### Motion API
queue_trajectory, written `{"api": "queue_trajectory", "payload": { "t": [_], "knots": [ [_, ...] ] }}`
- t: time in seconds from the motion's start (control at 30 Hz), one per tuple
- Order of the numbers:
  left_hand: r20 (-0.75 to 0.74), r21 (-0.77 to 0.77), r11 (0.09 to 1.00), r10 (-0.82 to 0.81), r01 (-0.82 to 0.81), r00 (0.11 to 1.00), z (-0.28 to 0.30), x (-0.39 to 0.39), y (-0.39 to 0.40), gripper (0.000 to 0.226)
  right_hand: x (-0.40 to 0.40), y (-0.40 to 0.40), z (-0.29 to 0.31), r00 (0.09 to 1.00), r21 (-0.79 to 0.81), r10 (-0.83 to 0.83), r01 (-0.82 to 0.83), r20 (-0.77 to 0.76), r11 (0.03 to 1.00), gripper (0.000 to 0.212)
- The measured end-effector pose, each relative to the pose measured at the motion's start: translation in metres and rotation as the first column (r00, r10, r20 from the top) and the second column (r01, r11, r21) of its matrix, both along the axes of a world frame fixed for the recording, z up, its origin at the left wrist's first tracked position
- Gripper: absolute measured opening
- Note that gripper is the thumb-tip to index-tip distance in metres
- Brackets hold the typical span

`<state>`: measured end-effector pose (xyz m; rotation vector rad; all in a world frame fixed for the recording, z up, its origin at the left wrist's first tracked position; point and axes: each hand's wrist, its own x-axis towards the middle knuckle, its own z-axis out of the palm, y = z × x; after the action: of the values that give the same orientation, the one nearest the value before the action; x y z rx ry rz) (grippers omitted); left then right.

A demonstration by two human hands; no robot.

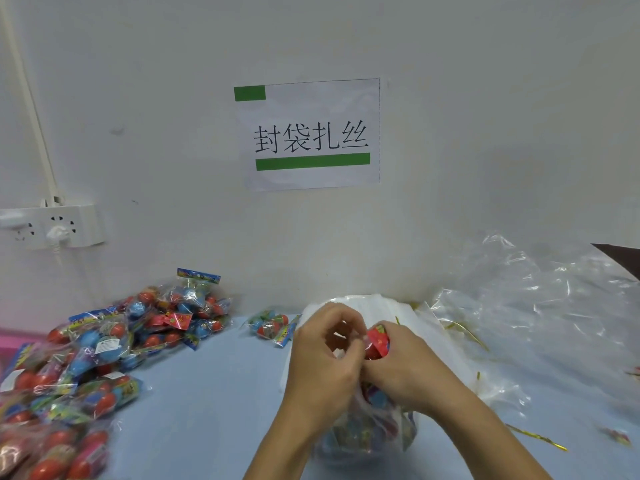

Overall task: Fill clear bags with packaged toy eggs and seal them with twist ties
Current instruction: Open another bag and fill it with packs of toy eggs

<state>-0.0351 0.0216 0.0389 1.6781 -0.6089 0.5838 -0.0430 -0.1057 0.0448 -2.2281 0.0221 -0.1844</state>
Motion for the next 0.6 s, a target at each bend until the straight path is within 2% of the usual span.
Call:
{"api": "queue_trajectory", "payload": {
  "t": [0.1, 0.2, 0.27, 0.33, 0.37, 0.4, 0.47, 0.53, 0.6],
  "knots": [
    [0.011, -0.04, 0.994, -0.103, 0.104, 0.995, 0.002, -0.004, -0.002, 0.026, -0.001, -0.002, 0.002, 0.994, 0.009, -0.092, 0.091, 0.067, 0.996, 0.013],
    [0.001, -0.132, 0.969, -0.21, 0.208, 0.978, 0.007, -0.005, 0.005, 0.008, -0.001, -0.004, 0.004, 0.982, 0.085, -0.158, 0.15, 0.101, 0.985, 0.011],
    [-0.044, -0.176, 0.976, -0.138, 0.128, 0.99, 0.006, 0.0, 0.012, 0.012, -0.001, -0.005, 0.004, 0.985, 0.148, -0.158, 0.146, 0.074, 0.978, 0.013],
    [-0.128, -0.086, 0.996, 0.015, -0.026, 0.992, 0.002, 0.008, 0.018, 0.011, -0.001, -0.006, 0.004, 0.991, 0.22, -0.126, 0.114, 0.039, 0.969, 0.016],
    [-0.186, 0.007, 0.999, 0.045, -0.045, 0.982, -0.001, 0.011, 0.02, 0.012, 0.0, -0.006, 0.004, 0.994, 0.26, -0.105, 0.093, 0.033, 0.961, 0.014],
    [-0.244, 0.091, 0.996, 0.036, -0.014, 0.969, -0.005, 0.013, 0.02, 0.021, -0.001, -0.006, 0.005, 0.996, 0.302, -0.081, 0.067, 0.033, 0.951, 0.011],
    [-0.324, 0.116, 0.986, -0.074, 0.118, 0.943, -0.013, 0.016, 0.02, 0.038, -0.004, -0.005, 0.007, 0.999, 0.39, -0.001, -0.018, 0.047, 0.921, 0.01],
    [-0.323, 0.094, 0.975, -0.164, 0.203, 0.932, -0.016, 0.014, 0.018, 0.044, -0.008, -0.004, 0.011, 0.993, 0.473, 0.096, -0.115, 0.065, 0.874, 0.014],
    [-0.288, 0.108, 0.976, -0.152, 0.19, 0.946, -0.016, 0.015, 0.019, 0.049, -0.012, -0.004, 0.017, 0.982, 0.549, 0.176, -0.181, 0.063, 0.816, 0.021]
  ]
}}
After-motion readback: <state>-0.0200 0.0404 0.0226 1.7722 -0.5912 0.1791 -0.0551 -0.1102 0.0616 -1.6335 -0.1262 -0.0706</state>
